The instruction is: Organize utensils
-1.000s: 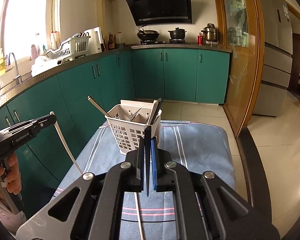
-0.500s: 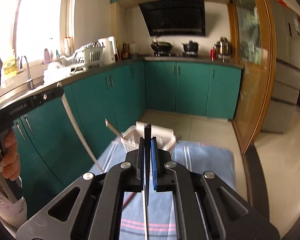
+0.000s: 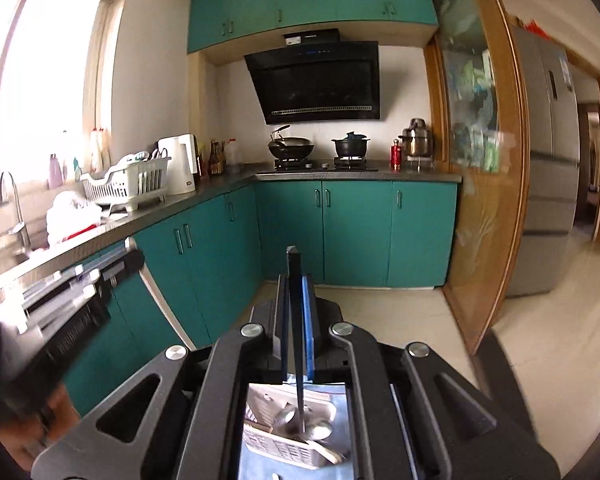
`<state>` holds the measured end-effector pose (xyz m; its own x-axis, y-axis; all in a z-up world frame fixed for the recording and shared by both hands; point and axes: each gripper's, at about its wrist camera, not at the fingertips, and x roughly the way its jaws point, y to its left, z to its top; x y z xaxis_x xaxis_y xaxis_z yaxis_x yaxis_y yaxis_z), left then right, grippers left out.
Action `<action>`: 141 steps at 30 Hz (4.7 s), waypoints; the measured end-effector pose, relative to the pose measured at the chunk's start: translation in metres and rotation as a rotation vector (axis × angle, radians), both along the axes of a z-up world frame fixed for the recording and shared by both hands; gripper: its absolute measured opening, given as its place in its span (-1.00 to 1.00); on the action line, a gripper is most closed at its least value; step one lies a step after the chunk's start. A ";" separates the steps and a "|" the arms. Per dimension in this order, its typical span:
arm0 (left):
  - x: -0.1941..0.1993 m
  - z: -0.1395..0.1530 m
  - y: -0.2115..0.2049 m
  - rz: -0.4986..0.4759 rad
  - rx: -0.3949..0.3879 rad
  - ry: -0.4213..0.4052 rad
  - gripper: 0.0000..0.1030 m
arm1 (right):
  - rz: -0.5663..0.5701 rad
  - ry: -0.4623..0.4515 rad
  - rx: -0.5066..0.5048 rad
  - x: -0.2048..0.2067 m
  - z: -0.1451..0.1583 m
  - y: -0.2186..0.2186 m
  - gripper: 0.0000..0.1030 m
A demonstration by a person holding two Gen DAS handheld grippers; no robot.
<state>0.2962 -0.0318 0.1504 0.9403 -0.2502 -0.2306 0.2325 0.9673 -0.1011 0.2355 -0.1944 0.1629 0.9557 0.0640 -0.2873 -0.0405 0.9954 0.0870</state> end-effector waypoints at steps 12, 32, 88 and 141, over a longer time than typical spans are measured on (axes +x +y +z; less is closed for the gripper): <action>0.015 -0.057 0.011 0.040 0.013 0.123 -0.87 | -0.004 0.138 0.039 0.015 -0.066 -0.018 -0.85; -0.098 -0.173 0.022 -0.008 0.189 0.361 0.00 | -0.043 0.346 -0.023 -0.118 -0.172 -0.036 -0.09; -0.134 -0.300 -0.012 -0.184 0.277 0.790 -0.78 | 0.106 0.744 0.015 -0.137 -0.297 0.011 -0.68; -0.070 -0.309 -0.001 -0.007 0.365 0.714 0.24 | 0.016 0.770 -0.061 -0.016 -0.297 0.017 -0.07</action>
<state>0.2264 -0.0325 -0.1587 0.5334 -0.0484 -0.8445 0.2372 0.9669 0.0944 0.2190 -0.1779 -0.1343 0.4841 0.0386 -0.8741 -0.0050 0.9991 0.0414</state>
